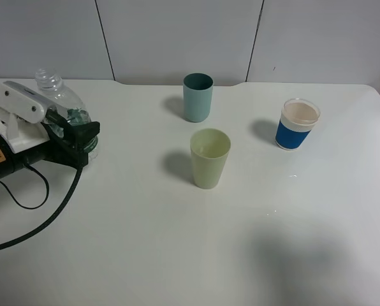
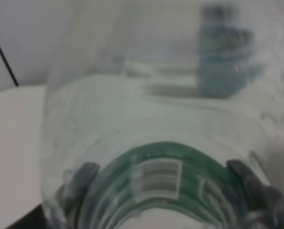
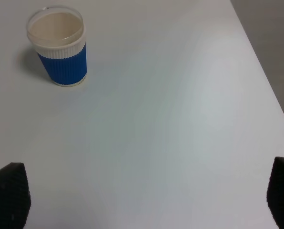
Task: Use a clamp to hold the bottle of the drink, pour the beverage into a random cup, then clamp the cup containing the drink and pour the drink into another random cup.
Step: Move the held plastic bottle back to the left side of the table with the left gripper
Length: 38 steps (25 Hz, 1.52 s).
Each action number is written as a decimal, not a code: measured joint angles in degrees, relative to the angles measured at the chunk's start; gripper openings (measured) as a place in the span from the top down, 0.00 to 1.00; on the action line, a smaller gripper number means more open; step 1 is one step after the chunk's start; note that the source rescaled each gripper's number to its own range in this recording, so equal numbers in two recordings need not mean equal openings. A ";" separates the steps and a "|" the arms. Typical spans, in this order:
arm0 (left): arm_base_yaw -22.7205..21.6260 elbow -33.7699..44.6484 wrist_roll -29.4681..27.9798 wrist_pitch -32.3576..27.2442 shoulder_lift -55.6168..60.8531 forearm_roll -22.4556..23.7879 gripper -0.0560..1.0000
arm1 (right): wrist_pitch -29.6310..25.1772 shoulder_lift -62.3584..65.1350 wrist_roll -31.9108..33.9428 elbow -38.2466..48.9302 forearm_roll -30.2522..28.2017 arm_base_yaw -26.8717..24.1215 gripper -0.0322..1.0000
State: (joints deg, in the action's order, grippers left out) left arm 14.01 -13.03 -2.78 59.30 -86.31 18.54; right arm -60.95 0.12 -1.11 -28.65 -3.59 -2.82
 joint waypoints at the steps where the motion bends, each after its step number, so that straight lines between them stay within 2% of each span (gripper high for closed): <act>1: -0.96 0.00 0.00 0.00 -0.85 0.00 0.88 | 0.00 0.00 0.00 0.00 0.00 0.00 0.00; 5: -2.59 -0.05 0.00 0.93 -4.55 0.07 0.88 | 0.00 0.00 0.00 0.00 0.00 0.00 0.00; 8: -2.94 0.05 -0.05 7.85 -10.97 0.18 0.88 | 0.00 0.00 0.00 0.00 0.00 0.00 0.00; 10: -2.94 0.05 -0.05 9.25 -14.15 0.18 0.88 | 0.00 0.00 0.00 0.00 0.00 0.00 0.00; 19: -2.94 0.05 1.68 10.30 -22.16 0.29 0.88 | 0.00 0.00 0.00 0.00 0.00 0.00 0.00; 38: -2.94 -2.31 2.78 10.34 -22.27 0.67 0.88 | 0.00 0.00 0.00 0.00 0.00 0.00 0.00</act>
State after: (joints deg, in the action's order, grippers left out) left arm 11.07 -15.34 0.00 69.64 -108.57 19.21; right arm -60.95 0.12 -1.11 -28.65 -3.59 -2.82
